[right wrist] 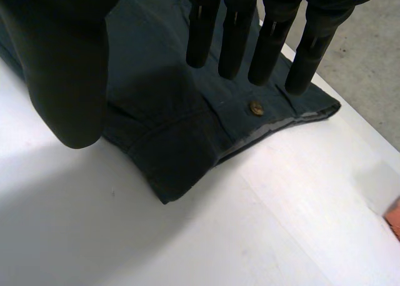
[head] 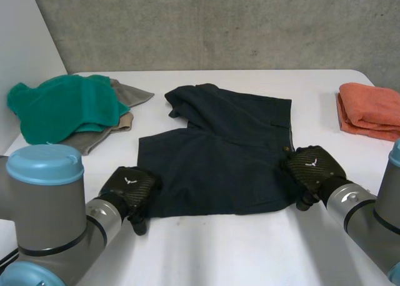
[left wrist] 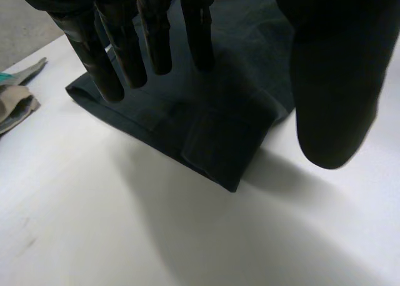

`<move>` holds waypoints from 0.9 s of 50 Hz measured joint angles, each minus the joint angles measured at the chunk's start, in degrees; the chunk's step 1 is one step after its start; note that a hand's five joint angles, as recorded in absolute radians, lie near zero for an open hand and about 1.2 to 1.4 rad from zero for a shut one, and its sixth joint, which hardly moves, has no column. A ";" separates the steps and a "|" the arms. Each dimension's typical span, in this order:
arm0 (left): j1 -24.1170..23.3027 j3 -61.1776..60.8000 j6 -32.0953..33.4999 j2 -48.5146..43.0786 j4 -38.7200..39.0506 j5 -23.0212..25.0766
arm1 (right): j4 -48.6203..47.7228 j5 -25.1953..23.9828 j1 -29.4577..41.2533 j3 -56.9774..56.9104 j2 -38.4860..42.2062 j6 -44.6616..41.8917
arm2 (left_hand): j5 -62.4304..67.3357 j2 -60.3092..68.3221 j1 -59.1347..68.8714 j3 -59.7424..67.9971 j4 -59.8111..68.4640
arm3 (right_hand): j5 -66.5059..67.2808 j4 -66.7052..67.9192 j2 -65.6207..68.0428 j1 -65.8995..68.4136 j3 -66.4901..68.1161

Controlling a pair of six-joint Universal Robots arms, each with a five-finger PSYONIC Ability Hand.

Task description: Fold the laundry.

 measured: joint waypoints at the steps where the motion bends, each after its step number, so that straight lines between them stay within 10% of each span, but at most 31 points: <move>1: -0.10 0.24 0.05 -0.40 0.12 0.05 | -0.33 -0.26 -0.03 -0.02 0.34 -0.08 | 0.91 0.61 0.38 0.79 0.81 | 0.63 0.58 0.85 0.64 0.58; 10: -1.83 2.10 1.29 -3.91 2.27 -0.12 | -2.78 -1.71 -0.45 -1.10 3.63 -0.40 | 15.96 15.38 14.70 15.42 16.18 | 12.27 12.64 13.62 13.75 13.34; 13: -2.37 2.57 2.54 -4.76 3.78 -0.73 | -3.41 -1.74 -0.75 -1.47 4.32 -0.35 | 32.05 31.88 31.81 31.71 32.53 | 35.00 36.39 37.66 31.86 36.98; 27: -2.16 2.36 10.01 0.01 11.18 -5.22 | 3.63 -2.01 -0.98 -4.53 -0.54 -0.76 | 44.75 45.75 42.07 44.97 46.66 | 38.22 39.55 39.36 31.86 39.75; 45: -2.03 14.04 10.47 25.50 -13.25 -0.53 | 38.83 -2.42 -2.59 -28.99 -16.48 -5.12 | 44.80 45.90 42.08 45.55 46.71 | 39.47 39.72 39.36 33.01 39.89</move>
